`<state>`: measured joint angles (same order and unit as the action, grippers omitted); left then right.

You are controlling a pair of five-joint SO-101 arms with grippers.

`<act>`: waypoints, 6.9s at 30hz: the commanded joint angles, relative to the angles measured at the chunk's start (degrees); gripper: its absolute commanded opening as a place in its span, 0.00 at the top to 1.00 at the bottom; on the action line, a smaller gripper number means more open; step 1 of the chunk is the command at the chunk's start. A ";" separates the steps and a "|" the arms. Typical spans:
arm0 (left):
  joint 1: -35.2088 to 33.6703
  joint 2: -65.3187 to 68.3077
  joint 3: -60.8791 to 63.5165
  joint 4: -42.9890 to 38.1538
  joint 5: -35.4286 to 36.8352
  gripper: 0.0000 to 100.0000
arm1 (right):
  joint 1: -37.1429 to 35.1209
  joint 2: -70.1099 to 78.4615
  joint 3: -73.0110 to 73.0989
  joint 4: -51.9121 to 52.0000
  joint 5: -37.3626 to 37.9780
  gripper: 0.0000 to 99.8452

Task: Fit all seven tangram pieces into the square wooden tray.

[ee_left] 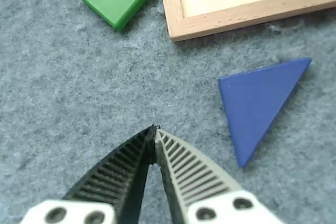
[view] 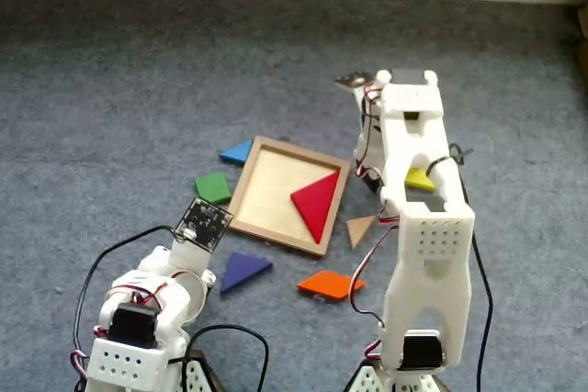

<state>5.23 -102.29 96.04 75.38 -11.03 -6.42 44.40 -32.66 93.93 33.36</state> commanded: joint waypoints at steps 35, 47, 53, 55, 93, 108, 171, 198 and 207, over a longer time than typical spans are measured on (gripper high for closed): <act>0.75 -1.63 1.10 0.26 -0.26 0.99 | 1.80 -1.36 0.04 -11.03 -14.07 0.60; 0.75 -1.63 1.10 0.26 -0.26 0.99 | 1.63 -1.36 0.13 -10.59 -15.65 0.63; 0.75 -1.63 1.10 0.26 -0.26 0.99 | 1.63 -1.36 0.13 -10.15 -17.14 0.72; 0.75 -1.63 1.10 0.26 -0.26 0.99 | 1.63 -1.63 -0.04 -8.48 -16.79 0.73; 0.75 -1.63 1.10 0.26 -0.26 0.99 | -16.04 -7.52 -10.77 6.02 1.67 0.79; 0.75 -1.63 1.10 0.26 -0.26 0.99 | -26.68 -5.05 -9.27 -2.15 8.26 0.79; 0.75 -1.63 1.10 0.26 -0.26 0.99 | -16.04 -37.58 21.49 4.09 -1.49 0.80; 0.75 -1.63 1.10 0.26 -0.26 0.99 | -14.02 -55.08 67.21 -28.70 -53.54 0.80; 0.75 -1.63 1.10 0.26 -0.26 0.99 | -13.14 -54.90 71.25 -40.66 -60.57 0.80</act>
<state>5.23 -102.29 96.04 75.38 -11.03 -21.01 -7.91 38.29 56.66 -25.45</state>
